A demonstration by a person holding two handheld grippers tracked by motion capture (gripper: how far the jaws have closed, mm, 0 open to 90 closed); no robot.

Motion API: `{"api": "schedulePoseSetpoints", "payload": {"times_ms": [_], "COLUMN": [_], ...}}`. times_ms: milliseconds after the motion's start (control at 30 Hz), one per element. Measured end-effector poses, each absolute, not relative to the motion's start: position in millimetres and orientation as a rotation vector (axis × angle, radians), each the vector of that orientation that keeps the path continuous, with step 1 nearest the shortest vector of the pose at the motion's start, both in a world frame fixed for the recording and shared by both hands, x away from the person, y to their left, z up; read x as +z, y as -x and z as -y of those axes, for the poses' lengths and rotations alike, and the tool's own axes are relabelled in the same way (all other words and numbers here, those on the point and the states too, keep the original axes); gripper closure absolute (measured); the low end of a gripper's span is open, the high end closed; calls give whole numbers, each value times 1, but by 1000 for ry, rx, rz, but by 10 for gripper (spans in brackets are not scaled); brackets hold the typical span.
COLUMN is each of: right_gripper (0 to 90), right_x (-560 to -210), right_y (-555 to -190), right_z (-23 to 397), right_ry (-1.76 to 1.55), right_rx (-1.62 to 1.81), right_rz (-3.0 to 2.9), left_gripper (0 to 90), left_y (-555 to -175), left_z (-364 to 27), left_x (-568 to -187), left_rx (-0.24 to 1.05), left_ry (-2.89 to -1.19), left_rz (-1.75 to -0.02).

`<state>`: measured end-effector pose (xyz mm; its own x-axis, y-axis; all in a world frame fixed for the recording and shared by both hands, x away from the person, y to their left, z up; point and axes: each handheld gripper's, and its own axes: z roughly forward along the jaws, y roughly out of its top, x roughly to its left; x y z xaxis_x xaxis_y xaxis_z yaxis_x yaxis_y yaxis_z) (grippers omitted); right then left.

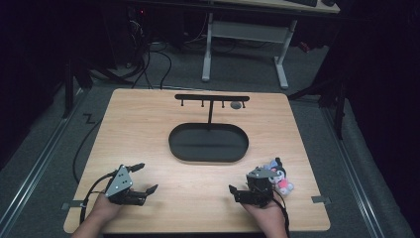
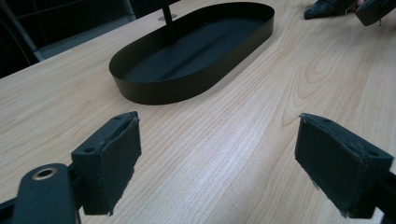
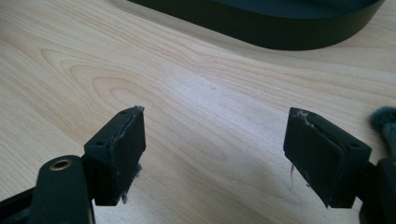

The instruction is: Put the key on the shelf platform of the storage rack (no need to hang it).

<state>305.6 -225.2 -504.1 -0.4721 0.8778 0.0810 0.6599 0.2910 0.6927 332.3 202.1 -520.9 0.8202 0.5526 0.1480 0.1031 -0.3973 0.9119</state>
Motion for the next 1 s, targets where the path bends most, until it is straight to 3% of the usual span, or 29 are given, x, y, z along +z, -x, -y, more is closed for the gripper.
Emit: {"api": "schedulePoseSetpoints", "payload": {"times_ms": [433, 567, 1000], "right_gripper": [204, 252, 209], "right_x": [-502, -496, -492], "right_y": [-313, -314, -318], "right_z": [217, 212, 208], "right_ry": [-1357, -1299, -1347], "right_rx": [865, 859, 774], "right_rz": [-2335, -2357, -2432], "left_gripper": [154, 154, 154], "left_y": [-331, -332, -331], "left_z": [-203, -203, -203], "left_x": [-521, -521, -521], "left_rx": [537, 531, 537], "left_ry": [-1939, -1935, -1938], "left_rz": [-487, -488, -489]}}
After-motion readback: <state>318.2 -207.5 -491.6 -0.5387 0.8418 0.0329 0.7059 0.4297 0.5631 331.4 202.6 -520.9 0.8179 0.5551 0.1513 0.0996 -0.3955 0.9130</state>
